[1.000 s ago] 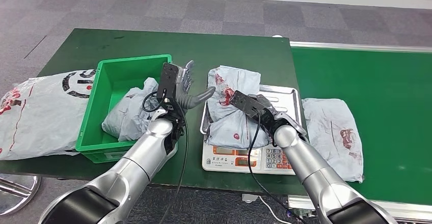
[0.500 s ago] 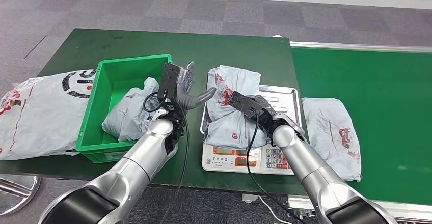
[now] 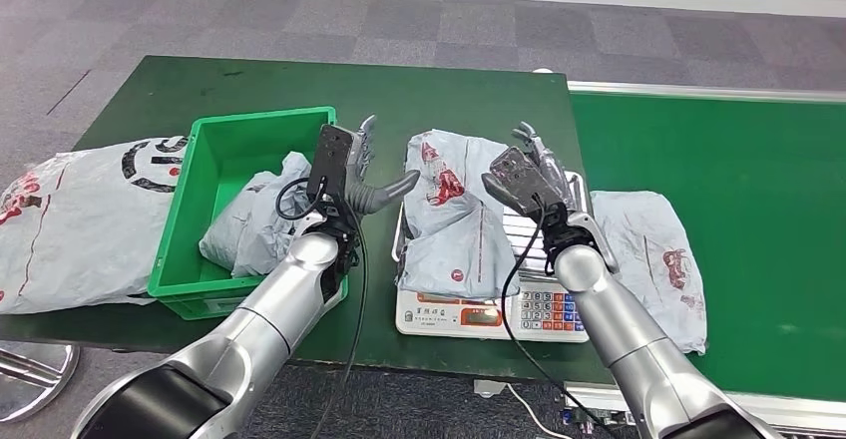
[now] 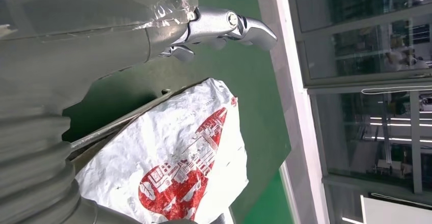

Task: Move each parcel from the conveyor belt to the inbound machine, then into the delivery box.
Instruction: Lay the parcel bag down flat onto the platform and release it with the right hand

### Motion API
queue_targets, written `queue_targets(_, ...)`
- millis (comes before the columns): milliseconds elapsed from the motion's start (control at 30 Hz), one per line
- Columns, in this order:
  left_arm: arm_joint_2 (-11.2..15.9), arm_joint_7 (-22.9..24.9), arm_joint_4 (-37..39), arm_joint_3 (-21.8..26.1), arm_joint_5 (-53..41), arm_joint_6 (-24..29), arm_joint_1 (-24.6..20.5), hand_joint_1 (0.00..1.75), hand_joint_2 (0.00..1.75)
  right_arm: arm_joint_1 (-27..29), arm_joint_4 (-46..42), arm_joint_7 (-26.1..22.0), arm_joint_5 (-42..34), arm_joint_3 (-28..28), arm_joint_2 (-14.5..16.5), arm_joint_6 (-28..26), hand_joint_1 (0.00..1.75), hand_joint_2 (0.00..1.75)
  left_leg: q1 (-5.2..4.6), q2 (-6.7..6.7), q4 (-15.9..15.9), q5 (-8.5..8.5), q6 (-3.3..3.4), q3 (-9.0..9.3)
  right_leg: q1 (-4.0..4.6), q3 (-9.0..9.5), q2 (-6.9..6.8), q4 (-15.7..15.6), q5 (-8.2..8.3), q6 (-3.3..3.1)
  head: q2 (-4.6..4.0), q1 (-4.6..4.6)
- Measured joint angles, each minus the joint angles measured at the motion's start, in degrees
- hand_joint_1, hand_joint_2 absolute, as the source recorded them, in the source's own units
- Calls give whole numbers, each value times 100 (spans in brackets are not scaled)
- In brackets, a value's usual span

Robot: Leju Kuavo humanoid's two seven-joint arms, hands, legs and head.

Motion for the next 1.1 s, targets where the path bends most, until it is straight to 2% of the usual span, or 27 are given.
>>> queue_targets(233, 10, -11, 0, -30, -11, 37, -3, 0, 175, -1, -81, -43, -40, -3, -157, -78, 0, 175, 0, 1, 0, 1, 1, 0, 0, 0, 0, 0, 2, 0, 0, 1)
queue_targets(700, 12, -13, 0, -34, -11, 37, -21, 0, 175, -2, -113, -98, -45, -3, -203, -102, 0, 175, 0, 0, 0, 1, 1, 0, 0, 0, 0, 0, 1, 0, 0, 0)
queue_targets(900, 12, -7, 23, -115, -56, 9, -41, 0, 175, -26, -113, -397, -328, -28, -203, -506, 0, 175, 0, 0, 0, 1, 1, 0, 0, 0, 0, 0, 2, 0, 0, 0)
queue_targets(1000, 15, 171, 96, -272, -321, -154, -108, 0, 175, -79, -105, -573, -542, -108, -203, -669, 0, 175, -1, 0, 0, 1, 1, -1, 0, 0, -1, 0, 2, 0, 0, 1)
queue_targets(1100, 33, 613, 278, -648, -1054, -465, -271, 0, 175, -224, -61, -624, -724, -212, -205, -735, 0, 175, -1, 1, 1, 2, 2, -1, -1, -3, 0, 0, 3, 0, 0, 1)
